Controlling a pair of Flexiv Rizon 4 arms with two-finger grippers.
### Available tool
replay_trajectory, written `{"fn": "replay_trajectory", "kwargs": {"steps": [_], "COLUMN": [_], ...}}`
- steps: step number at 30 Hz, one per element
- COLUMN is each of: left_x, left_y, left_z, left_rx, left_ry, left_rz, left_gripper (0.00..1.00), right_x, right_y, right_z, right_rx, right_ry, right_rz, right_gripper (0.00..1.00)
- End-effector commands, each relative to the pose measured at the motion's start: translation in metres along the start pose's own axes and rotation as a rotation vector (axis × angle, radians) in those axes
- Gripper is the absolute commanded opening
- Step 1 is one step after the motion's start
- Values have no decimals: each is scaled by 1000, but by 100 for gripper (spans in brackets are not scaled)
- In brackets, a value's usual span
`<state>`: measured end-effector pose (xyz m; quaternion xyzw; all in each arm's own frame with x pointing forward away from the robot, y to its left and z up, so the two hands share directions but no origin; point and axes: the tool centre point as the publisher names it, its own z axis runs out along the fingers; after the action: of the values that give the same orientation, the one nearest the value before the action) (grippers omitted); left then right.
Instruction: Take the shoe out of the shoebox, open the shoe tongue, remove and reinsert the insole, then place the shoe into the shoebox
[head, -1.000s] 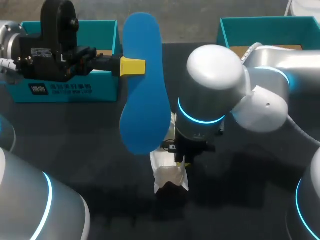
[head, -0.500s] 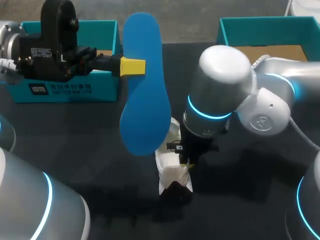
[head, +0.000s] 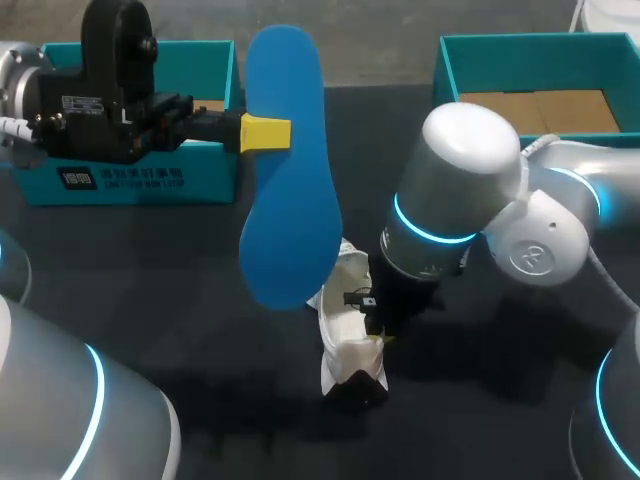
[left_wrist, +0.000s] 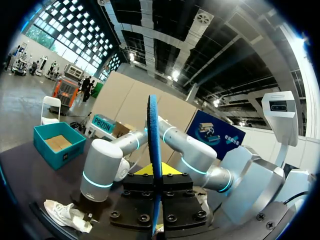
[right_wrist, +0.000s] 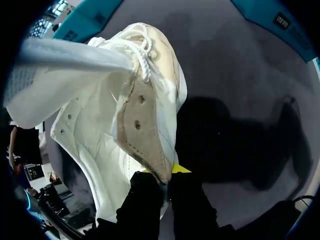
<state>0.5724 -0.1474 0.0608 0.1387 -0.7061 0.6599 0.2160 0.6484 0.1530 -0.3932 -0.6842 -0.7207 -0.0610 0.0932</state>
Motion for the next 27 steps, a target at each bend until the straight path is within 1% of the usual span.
{"fn": "replay_trajectory", "kwargs": {"steps": [1, 5, 6, 7, 8, 9, 10, 12, 16, 17, 18, 24, 27], "left_x": [0, 0, 0, 0, 0, 0, 0, 0, 0, 0, 0, 0, 0], "left_y": [1, 1, 1, 1, 1, 1, 1, 1, 1, 1, 1, 1, 1], "left_z": [1, 1, 1, 1, 1, 1, 1, 1, 1, 1, 1, 1, 1], "left_rx": [-2, -2, -2, -2, -2, -2, -2, -2, -2, -2, -2, -2, -2], "left_ry": [-1, -1, -1, -1, -1, -1, -1, -1, -1, -1, -1, -1, -1], "left_rz": [-1, -1, -1, -1, -1, -1, -1, -1, -1, -1, -1, -1, -1], "left_gripper": [0, 0, 0, 0, 0, 0, 0, 0, 0, 0, 0, 0, 0], "right_x": [-3, -2, -2, -2, -2, -1, -1, 0, 4, 5, 6, 12, 12], "right_y": [1, 2, 1, 1, 1, 1, 1, 0, -1, -2, -2, -6, -7], "right_z": [7, 5, 4, 4, 3, 2, 0, -2, -10, -13, -15, -37, -49], "right_rx": [4, -2, -8, -8, -8, -11, -11, -14, -20, -25, -28, -62, -60], "right_ry": [21, 19, 19, 19, 18, 18, 17, 15, 10, 9, 12, 33, 46], "right_rz": [-10, -26, -31, -32, -32, -37, -38, -39, -40, -41, -41, -55, -46], "right_gripper": [0, 0, 7, 25, 36, 44, 48, 72, 81, 94, 100, 100, 100]}}
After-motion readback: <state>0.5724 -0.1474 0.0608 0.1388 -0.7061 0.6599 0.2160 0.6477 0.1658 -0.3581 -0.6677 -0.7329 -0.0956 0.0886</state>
